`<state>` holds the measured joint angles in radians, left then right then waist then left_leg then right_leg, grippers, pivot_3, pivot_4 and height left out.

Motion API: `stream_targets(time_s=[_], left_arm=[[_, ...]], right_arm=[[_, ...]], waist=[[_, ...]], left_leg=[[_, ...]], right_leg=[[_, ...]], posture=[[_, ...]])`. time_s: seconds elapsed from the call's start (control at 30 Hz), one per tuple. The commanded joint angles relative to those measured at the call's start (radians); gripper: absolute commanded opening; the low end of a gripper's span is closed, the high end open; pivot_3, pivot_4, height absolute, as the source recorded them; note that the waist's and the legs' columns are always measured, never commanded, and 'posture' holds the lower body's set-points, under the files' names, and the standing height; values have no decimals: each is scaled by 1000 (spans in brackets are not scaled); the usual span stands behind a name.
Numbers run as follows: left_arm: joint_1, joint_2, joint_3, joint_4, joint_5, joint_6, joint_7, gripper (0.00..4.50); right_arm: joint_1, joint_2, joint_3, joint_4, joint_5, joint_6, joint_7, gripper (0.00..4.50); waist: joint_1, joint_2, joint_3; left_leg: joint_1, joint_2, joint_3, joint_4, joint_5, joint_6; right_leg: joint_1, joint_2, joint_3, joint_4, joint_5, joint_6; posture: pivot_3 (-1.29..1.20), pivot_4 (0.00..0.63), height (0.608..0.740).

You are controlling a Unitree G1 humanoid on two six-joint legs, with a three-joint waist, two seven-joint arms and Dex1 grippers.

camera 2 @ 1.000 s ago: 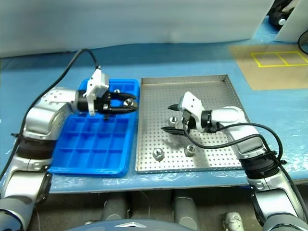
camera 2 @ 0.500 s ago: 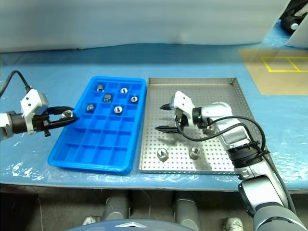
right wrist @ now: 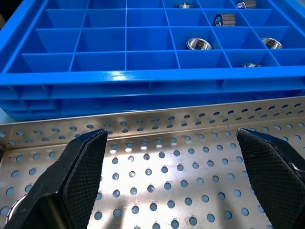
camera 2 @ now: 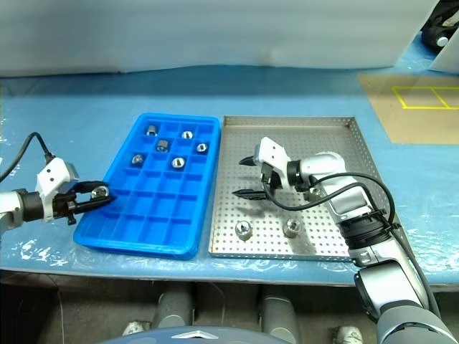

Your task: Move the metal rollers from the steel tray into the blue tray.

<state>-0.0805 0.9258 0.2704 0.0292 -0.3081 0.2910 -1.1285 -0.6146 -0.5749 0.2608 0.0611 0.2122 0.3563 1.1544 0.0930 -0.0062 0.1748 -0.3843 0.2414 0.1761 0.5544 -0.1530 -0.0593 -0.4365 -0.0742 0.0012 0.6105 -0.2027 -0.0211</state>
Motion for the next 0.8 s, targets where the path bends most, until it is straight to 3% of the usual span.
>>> stream_targets(time_s=[0.03, 0.27, 0.57, 0.8], left_arm=[[2, -9, -20, -12, -13, -1, -6, 1762], [-63, -26, -45, -2, -3, -16, 31, 3931], [-327, -92, -130, -13, -37, -17, 16, 3931], [-629, -256, -279, 183, 8, -90, -30, 3931]], right_arm=[[1, -5, -15, -34, 3, -12, 1, 4500], [15, -13, -23, -47, 0, -9, -6, 4500], [51, -49, -56, -98, 6, 19, -35, 4500], [129, -84, -113, -198, 21, 76, -93, 4500]], waist=[[0, 0, 0], [0, 0, 0], [-2, 0, 0], [-14, 0, 0]], left_leg=[[0, 0, 0, 0, 0, 0], [0, 0, 0, 0, 0, 0], [0, 0, 0, 6, 0, 0], [1, -1, 0, 10, 0, -1]], right_leg=[[0, 0, 0, 0, 0, 0], [0, 0, 0, 1, 0, 0], [0, 0, 1, 6, 0, 0], [1, 0, 3, 11, 0, 0]], posture=[[9, 150, 740], [-14, 150, 740], [-93, 150, 740], [-222, 150, 740]])
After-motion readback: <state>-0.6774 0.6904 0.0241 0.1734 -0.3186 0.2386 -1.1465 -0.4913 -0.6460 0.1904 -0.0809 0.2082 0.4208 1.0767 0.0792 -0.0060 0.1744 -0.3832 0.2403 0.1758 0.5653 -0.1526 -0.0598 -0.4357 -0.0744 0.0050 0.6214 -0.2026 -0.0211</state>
